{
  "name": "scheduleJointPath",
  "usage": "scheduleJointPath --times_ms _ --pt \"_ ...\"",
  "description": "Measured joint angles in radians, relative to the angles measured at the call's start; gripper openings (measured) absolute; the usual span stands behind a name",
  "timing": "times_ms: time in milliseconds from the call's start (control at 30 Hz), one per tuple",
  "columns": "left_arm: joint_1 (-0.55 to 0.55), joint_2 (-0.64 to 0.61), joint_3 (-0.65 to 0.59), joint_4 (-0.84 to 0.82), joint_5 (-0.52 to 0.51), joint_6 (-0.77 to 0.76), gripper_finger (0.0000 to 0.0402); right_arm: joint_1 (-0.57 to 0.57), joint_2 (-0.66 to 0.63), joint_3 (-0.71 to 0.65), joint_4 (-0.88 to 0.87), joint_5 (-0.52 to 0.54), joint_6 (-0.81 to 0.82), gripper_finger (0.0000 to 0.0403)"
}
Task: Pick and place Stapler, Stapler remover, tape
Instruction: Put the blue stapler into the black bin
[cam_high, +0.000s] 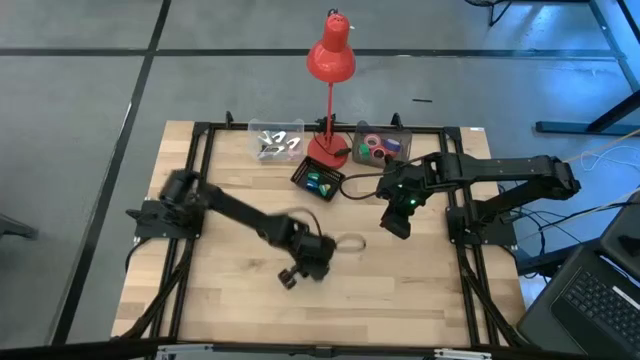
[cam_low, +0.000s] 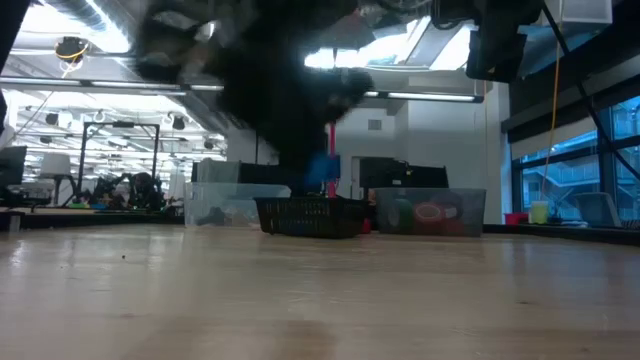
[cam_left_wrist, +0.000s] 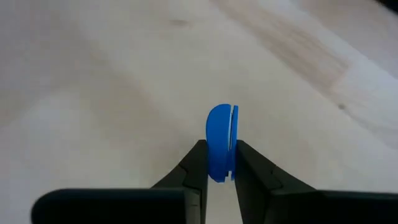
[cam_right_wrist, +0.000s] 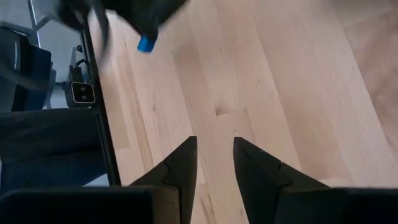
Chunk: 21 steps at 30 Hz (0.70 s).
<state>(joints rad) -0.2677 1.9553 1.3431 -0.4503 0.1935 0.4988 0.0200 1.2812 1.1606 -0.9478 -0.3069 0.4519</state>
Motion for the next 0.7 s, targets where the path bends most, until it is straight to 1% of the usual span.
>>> scheduleJointPath --times_ms 100,200,267,400,500,600,700 --pt "0.082 -0.100 0.007 -0.095 -0.051 -0.048 0.0043 0.000 0.000 0.000 0.002 0.000 0.009 0.0105" --pt "0.211 -0.163 0.006 -0.152 -0.071 -0.076 0.0043 -0.001 0.000 0.000 0.016 0.002 0.013 0.0105" --pt "0.316 -0.181 0.006 -0.154 -0.075 -0.083 0.0043 -0.003 0.000 0.000 0.030 0.011 0.017 0.0105" --pt "0.522 -0.171 0.006 -0.151 -0.079 -0.065 0.0043 -0.003 0.000 0.000 0.034 0.011 0.050 0.0105" --pt "0.637 -0.130 0.006 -0.152 -0.056 -0.055 0.0043 -0.003 0.000 0.000 0.033 0.011 0.069 0.0105" --pt "0.712 -0.090 0.014 -0.162 -0.045 -0.021 0.0043 -0.003 0.000 0.000 0.033 0.026 0.082 0.0105" --pt "0.745 -0.041 0.041 -0.186 -0.014 -0.010 0.0043 -0.003 0.000 0.000 0.032 0.026 0.091 0.0105"
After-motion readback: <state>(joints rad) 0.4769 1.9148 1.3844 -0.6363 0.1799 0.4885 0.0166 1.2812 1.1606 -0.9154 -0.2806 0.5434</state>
